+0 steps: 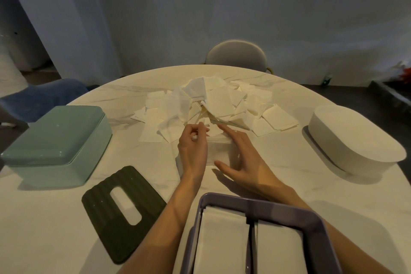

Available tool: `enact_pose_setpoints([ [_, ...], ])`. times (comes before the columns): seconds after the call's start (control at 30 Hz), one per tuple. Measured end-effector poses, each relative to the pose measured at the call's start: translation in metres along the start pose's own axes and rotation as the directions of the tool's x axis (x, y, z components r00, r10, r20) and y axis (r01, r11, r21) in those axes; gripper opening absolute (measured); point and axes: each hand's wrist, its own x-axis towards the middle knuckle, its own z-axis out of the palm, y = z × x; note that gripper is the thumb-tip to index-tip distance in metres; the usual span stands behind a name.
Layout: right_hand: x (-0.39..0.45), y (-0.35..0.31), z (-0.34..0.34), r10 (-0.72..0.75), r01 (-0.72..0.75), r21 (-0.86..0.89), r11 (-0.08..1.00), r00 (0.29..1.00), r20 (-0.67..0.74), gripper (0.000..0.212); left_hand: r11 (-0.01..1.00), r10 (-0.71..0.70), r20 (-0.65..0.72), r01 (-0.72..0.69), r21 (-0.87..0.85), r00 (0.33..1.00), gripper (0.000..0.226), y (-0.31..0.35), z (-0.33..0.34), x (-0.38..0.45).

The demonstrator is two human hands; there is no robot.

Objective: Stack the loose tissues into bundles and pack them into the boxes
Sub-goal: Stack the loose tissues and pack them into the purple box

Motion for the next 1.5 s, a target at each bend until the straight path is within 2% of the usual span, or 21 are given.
enact_pose_setpoints([
  [0.1,0.001,0.001,0.001,-0.016,0.02,0.09,0.996,0.999,-0.047,0.084,1.0,0.002,0.015,-0.002,-0.001,1.0,0.023,-0.002,0.0,0.004],
  [0.27,0.0,-0.01,0.002,-0.032,0.042,0.168,0.985,0.998,-0.059,0.071,0.999,0.043,0.009,-0.042,-0.015,0.999,0.031,0.0,-0.005,0.004],
  [0.37,0.002,-0.013,0.0,-0.048,0.067,0.201,0.977,0.994,-0.095,0.067,0.997,0.053,-0.015,-0.053,-0.049,0.998,0.028,0.0,-0.003,0.0],
  [0.53,0.001,-0.004,-0.009,-0.051,0.038,0.186,0.982,0.996,0.067,0.079,0.999,0.034,0.034,-0.035,0.038,0.999,0.018,-0.005,-0.002,0.003],
  [0.63,0.002,-0.001,-0.023,-0.002,-0.033,0.291,0.956,0.993,0.118,0.066,1.0,-0.002,0.072,0.0,0.023,0.997,0.015,-0.008,-0.007,0.013],
  [0.73,0.003,0.002,-0.037,0.096,-0.117,0.238,0.964,0.99,0.099,0.047,0.995,-0.05,0.193,0.033,0.09,0.98,0.037,0.005,-0.016,0.019],
  [0.8,0.005,-0.003,-0.048,0.162,-0.185,0.336,0.924,0.982,0.096,0.04,0.981,-0.181,0.352,0.145,0.127,0.918,0.06,0.021,-0.024,0.023],
  [0.87,0.007,-0.009,-0.058,0.193,-0.212,0.402,0.891,0.977,0.087,0.04,0.948,-0.308,0.571,0.298,0.113,0.761,0.079,0.032,-0.033,0.025],
  [0.97,0.007,-0.017,-0.065,0.188,-0.2,0.407,0.892,0.98,0.068,0.041,0.908,-0.346,0.777,0.397,0.136,0.526,0.099,0.03,-0.031,0.021],
  [1.03,0.007,-0.02,-0.061,0.155,-0.169,0.427,0.888,0.986,0.068,0.039,0.854,-0.336,0.85,0.511,0.094,0.405,0.094,0.03,-0.024,0.008],
  [1.07,0.008,-0.02,-0.058,0.136,-0.142,0.414,0.899,0.99,0.044,0.037,0.841,-0.333,0.855,0.535,0.079,0.397,0.085,0.03,-0.022,0.0],
  [1.17,0.011,-0.01,-0.05,0.115,-0.079,0.327,0.942,0.989,-0.093,0.027,0.875,-0.3,0.841,0.48,0.055,0.45,0.048,0.026,-0.021,-0.009],
  [1.23,0.011,0.004,-0.046,0.161,-0.118,0.2,0.973,0.964,-0.211,0.023,0.783,-0.317,0.811,0.618,-0.068,0.491,0.042,0.023,-0.023,-0.006],
  [1.27,0.009,0.011,-0.045,0.186,-0.165,0.109,0.98,0.955,-0.229,0.027,0.726,-0.341,0.757,0.668,-0.165,0.557,0.039,0.021,-0.024,-0.002],
  [1.33,0.005,0.023,-0.04,0.22,-0.229,-0.061,0.971,0.966,-0.135,0.045,0.66,-0.372,0.623,0.668,-0.344,0.688,0.033,0.016,-0.028,0.008],
  [1.37,0.003,0.025,-0.036,0.226,-0.232,-0.122,0.965,0.972,-0.056,0.055,0.65,-0.374,0.576,0.649,-0.395,0.726,0.033,0.013,-0.031,0.012],
  [1.43,0.004,0.029,-0.028,0.223,-0.211,-0.239,0.948,0.974,0.026,0.069,0.639,-0.369,0.531,0.623,-0.452,0.763,0.038,0.01,-0.036,0.016],
  [1.5,0.009,0.028,-0.023,0.246,-0.228,-0.342,0.912,0.969,0.01,0.076,0.616,-0.381,0.505,0.62,-0.487,0.775,0.035,0.008,-0.038,0.018],
])
